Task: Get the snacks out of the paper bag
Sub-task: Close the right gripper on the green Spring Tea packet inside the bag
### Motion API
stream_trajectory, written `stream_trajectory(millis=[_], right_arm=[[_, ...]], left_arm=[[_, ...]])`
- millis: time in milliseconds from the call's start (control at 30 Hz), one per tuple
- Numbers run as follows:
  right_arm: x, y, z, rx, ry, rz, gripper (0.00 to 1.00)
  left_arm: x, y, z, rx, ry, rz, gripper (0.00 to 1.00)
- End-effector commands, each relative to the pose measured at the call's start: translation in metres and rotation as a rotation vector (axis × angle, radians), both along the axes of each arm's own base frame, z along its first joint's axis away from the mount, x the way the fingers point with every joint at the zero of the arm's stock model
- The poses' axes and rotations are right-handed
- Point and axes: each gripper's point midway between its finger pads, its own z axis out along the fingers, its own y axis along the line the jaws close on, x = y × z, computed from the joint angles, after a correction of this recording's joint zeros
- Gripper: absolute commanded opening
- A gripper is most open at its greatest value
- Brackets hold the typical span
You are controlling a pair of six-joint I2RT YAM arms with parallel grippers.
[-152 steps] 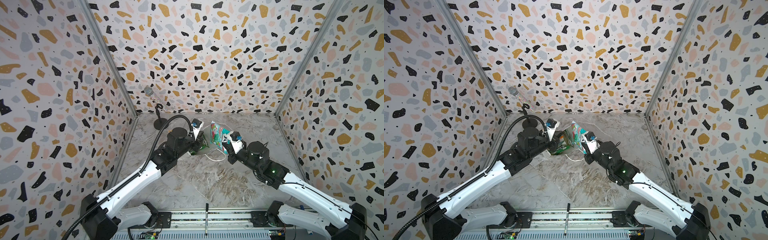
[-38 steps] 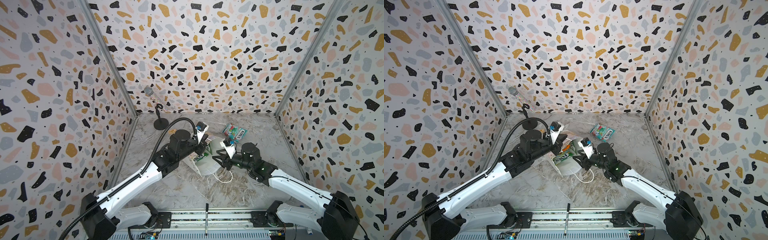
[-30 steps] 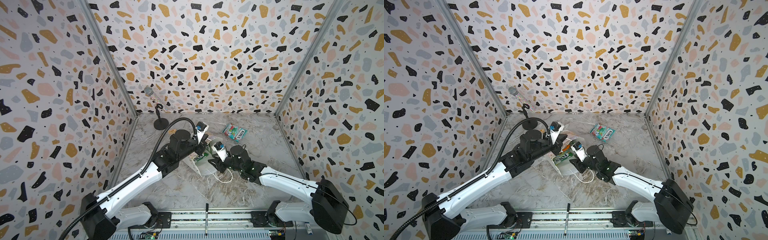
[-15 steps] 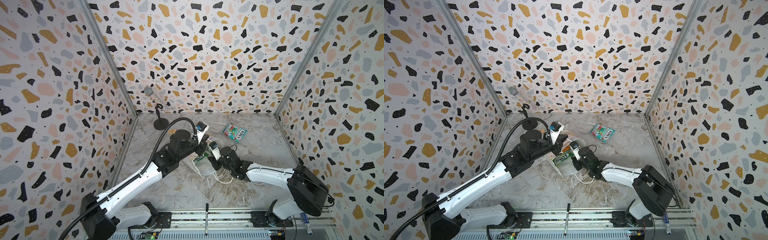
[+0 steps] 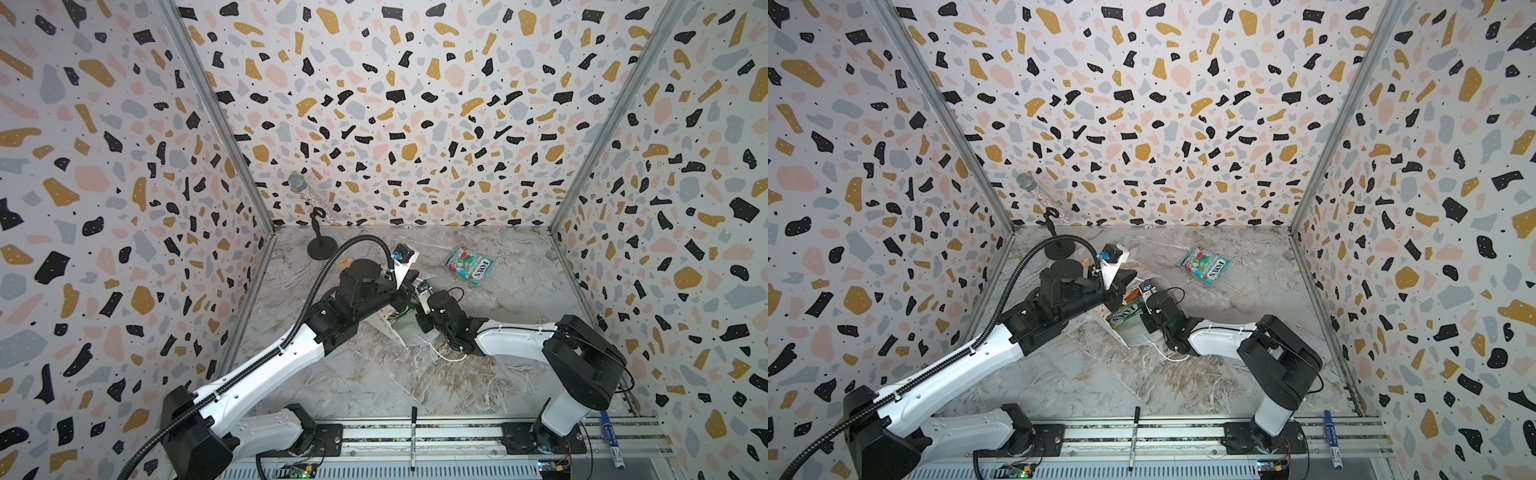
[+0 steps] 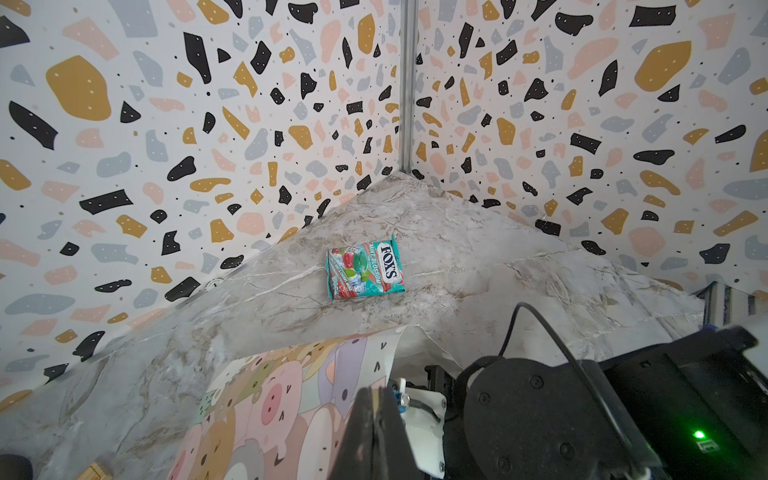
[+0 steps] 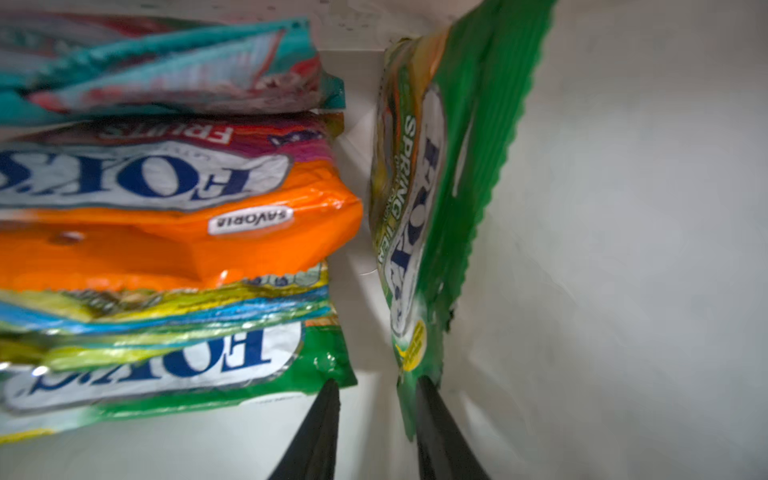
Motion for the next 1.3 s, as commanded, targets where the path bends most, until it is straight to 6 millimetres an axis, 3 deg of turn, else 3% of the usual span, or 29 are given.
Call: stream_trajectory(millis=[0, 467, 700, 767, 1267], right_arm=[[0.014, 0.007, 0.023, 0.052, -0.056, -0.046, 0.33], [0.035, 0.018, 0.014, 0.05, -0.041, -0.052, 0.45], [0.03, 0.022, 0.019, 0.101, -0.01, 0.034, 0.07], [0.028, 0.022, 0.021, 0.108, -0.009, 0.045, 0.0], [0.002, 0.007, 0.06, 0.177, -0.036, 0.12, 0.0]], left_arm=[[-0.003, -0.003, 0.029, -0.059, -0.05, -0.021, 0.0], [-0.005, -0.003, 0.031, -0.063, -0.052, -0.028, 0.0], [-0.004, -0.002, 0.031, -0.064, -0.055, -0.021, 0.0], [-0.004, -0.001, 0.031, -0.063, -0.055, -0.016, 0.0], [0.003, 0.002, 0.028, -0.063, -0.047, 0.03, 0.0]])
